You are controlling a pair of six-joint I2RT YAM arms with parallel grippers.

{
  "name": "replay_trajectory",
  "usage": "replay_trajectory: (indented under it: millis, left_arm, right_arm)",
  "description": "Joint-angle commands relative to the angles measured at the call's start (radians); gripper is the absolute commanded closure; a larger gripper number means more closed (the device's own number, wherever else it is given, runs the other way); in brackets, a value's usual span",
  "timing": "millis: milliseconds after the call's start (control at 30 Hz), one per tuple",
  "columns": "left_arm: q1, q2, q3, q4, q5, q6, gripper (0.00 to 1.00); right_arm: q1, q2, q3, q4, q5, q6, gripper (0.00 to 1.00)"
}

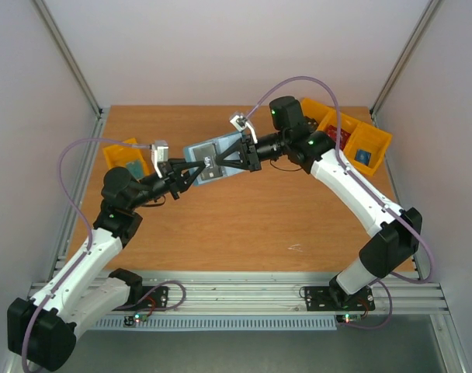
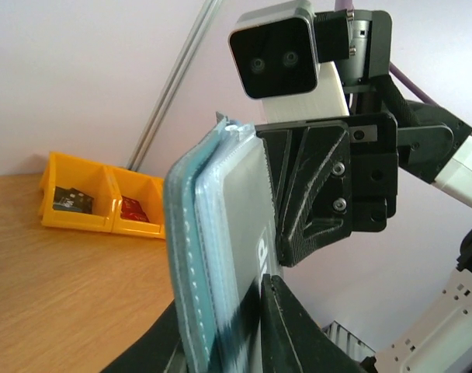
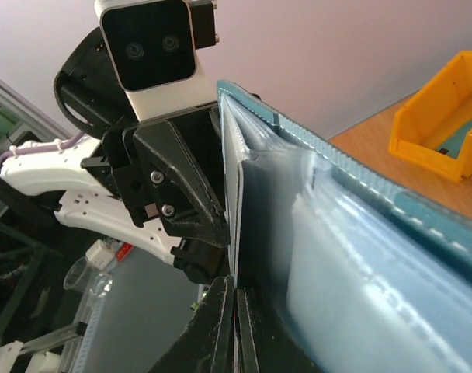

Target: Take the credit cards out of the card holder

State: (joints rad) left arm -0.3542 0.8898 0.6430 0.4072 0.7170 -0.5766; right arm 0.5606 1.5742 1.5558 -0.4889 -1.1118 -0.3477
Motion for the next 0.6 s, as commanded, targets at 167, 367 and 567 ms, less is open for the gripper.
replay_trajectory:
  millis: [167, 367, 567]
  left_arm:
    - [-0.001, 0.000, 0.002, -0.004, 0.054, 0.013, 0.80]
    - [0.003, 0.001, 0.001, 0.002, 0.069, 0.012, 0.84]
    - [0.003, 0.004, 0.001, -0.006, 0.068, 0.018, 0.86]
  right_arm:
    - [-0.017, -0.037, 0.078, -0.154, -0.018, -0.127, 0.99]
    - [-0.033, -0.036, 0.108, -0.231, -0.013, -0.170, 0.99]
    - [-0.062, -0.043, 0.111, -0.268, 0.003, -0.187, 0.99]
